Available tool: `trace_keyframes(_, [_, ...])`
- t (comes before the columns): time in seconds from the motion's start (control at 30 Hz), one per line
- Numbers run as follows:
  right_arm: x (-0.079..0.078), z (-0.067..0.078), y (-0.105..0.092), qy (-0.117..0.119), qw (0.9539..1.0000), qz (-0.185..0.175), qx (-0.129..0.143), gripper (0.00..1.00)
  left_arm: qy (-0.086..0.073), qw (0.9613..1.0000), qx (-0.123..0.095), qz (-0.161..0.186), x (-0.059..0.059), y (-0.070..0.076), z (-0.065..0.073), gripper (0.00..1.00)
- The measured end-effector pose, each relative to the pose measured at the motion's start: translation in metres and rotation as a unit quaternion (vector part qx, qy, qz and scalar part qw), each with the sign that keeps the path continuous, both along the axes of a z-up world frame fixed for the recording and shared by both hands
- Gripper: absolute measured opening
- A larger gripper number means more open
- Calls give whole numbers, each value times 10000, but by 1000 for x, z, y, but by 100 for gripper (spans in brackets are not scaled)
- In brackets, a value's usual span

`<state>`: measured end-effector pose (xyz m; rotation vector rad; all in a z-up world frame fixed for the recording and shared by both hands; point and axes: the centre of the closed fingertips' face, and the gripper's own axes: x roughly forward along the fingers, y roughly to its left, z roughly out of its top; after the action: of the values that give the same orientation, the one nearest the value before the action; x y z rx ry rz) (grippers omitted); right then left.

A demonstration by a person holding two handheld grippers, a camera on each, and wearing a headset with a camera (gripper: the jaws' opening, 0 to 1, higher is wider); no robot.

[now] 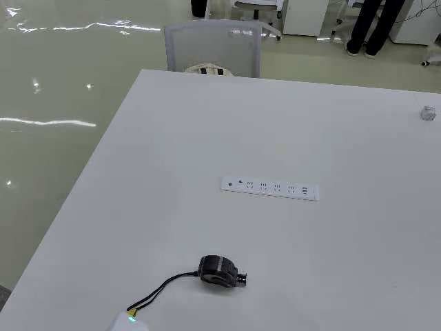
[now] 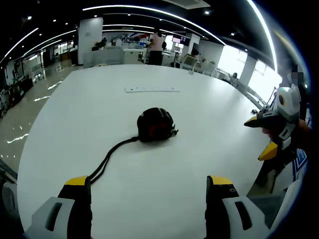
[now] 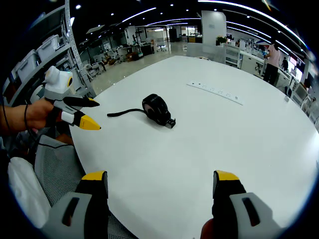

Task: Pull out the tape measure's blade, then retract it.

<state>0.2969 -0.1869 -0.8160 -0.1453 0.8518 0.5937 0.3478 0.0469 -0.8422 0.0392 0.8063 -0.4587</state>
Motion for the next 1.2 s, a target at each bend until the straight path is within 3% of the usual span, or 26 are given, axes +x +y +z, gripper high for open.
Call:
trace_keyframes(0.67, [-1, -2, 1, 22, 10000, 86, 3, 91, 116, 9998, -17, -135, -4, 1, -4, 100])
trace_keyframes(1.2, [12, -4, -3, -26, 9994, 316, -116, 91, 119, 9991, -111, -384, 5, 1, -7, 100])
